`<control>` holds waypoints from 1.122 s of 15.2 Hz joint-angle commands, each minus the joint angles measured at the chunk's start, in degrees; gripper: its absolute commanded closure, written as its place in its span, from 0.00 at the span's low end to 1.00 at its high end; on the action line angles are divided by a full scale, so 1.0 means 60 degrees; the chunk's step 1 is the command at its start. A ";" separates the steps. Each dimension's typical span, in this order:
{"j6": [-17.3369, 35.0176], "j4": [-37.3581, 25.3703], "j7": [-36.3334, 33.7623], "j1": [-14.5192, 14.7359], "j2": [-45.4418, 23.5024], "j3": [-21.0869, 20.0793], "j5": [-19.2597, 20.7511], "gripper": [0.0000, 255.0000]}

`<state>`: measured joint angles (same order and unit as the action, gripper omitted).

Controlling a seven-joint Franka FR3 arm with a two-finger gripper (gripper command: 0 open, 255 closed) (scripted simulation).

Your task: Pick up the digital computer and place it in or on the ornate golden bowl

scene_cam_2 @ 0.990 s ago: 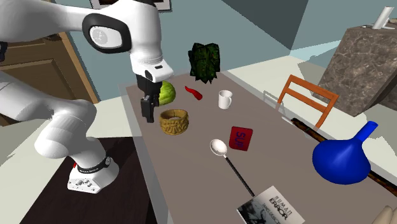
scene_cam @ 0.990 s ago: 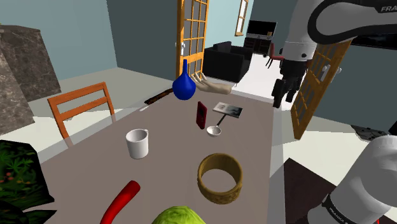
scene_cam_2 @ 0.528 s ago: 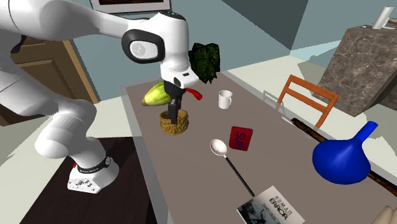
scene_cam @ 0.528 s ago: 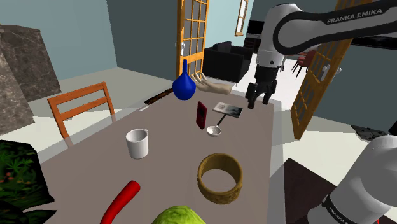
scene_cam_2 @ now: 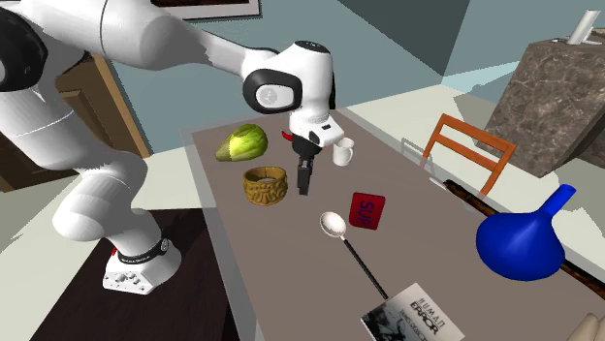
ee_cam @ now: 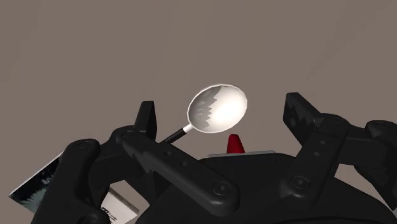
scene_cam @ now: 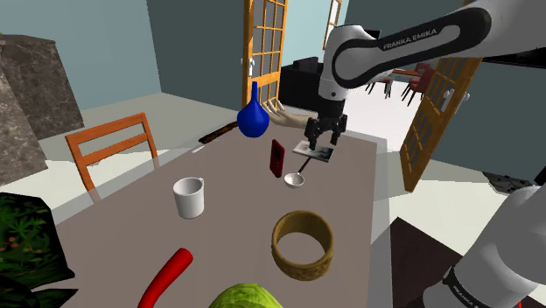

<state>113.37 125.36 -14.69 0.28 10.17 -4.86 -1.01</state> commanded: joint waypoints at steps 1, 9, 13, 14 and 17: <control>0.0312 -0.0507 -0.0291 0.0021 -0.0750 -0.0087 0.0051 0.00; 0.0824 -0.3145 -0.1195 0.0119 -0.3674 -0.0146 0.0387 0.00; 0.0914 -0.4308 -0.1485 0.0202 -0.4842 -0.0097 0.0511 0.00; 0.1025 -0.4244 -0.1489 0.0204 -0.4890 -0.0095 0.0517 0.00; 0.1354 -0.4067 -0.1502 0.0208 -0.5042 -0.0086 0.0537 0.00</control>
<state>120.69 100.68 -23.63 1.50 -19.60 -5.40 2.14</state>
